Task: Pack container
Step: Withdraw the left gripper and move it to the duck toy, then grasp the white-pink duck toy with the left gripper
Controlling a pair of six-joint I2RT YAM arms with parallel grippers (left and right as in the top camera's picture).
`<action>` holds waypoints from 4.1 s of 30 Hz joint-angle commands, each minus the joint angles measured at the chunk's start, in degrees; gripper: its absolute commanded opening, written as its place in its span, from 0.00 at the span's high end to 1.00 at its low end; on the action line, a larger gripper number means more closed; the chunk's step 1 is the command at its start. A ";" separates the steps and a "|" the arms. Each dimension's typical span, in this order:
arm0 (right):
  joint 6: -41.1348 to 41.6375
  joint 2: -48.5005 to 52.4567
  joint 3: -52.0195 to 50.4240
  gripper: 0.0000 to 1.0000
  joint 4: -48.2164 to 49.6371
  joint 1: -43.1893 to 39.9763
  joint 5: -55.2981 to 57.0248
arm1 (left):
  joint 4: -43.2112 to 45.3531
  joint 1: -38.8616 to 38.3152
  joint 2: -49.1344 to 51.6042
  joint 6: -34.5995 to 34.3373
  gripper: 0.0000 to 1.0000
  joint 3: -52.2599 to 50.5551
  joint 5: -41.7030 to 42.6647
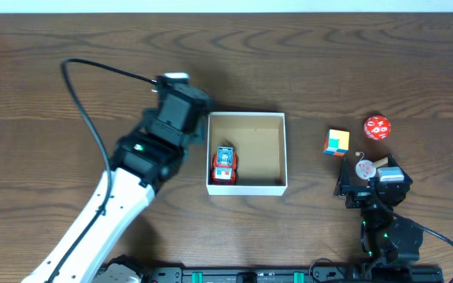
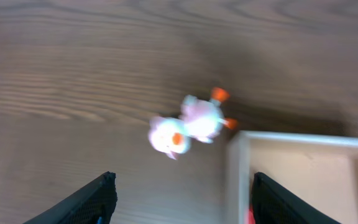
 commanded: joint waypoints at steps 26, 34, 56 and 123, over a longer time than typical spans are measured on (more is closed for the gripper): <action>-0.52 -0.13 -0.20 0.01 -0.07 0.55 -0.04 | 9.40 10.47 13.77 2.97 0.02 1.18 0.00; -0.55 -0.13 -0.20 0.01 -0.07 0.55 -0.04 | 12.07 10.47 17.09 16.76 0.02 1.18 10.34; -0.52 -0.13 -0.20 0.01 -0.07 0.55 -0.04 | 10.40 10.47 26.10 32.17 0.02 0.85 11.93; -0.52 -0.13 -0.20 0.01 -0.07 0.55 -0.04 | 11.26 -0.11 3.34 38.07 0.94 0.87 13.31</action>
